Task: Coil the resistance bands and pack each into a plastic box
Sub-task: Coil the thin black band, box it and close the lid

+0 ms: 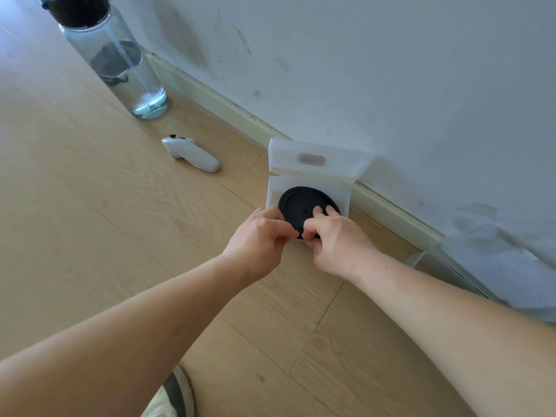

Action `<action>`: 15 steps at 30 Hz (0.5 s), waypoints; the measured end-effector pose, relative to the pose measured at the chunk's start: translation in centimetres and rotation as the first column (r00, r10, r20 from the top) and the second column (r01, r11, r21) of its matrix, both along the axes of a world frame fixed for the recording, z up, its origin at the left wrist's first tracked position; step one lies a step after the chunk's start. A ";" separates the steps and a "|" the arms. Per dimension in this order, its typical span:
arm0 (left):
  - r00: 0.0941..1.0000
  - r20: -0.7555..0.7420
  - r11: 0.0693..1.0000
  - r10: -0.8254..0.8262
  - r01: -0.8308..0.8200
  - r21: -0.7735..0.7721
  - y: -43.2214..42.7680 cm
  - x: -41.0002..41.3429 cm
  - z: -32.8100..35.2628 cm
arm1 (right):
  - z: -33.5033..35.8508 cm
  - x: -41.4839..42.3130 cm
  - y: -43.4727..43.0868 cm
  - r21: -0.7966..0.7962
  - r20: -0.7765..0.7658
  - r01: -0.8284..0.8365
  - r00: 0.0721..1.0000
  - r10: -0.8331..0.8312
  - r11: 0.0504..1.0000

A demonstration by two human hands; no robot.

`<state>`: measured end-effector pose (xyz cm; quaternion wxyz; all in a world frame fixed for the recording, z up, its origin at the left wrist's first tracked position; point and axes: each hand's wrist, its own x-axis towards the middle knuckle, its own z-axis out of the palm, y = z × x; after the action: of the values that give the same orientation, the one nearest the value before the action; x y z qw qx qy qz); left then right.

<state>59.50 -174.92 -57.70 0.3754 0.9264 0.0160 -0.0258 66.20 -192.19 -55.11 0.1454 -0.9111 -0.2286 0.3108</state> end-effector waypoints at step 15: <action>0.998 0.049 0.999 -0.031 0.029 0.024 0.2 0.3 -0.2 | 0.4 0.2 0.4 0.049 0.014 0.097 0.995 -0.098 0.994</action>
<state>59.77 -174.70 -57.90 0.3643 0.9312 -0.0068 -0.0085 66.39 -191.78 -54.71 0.1804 -0.9198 -0.1923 0.2905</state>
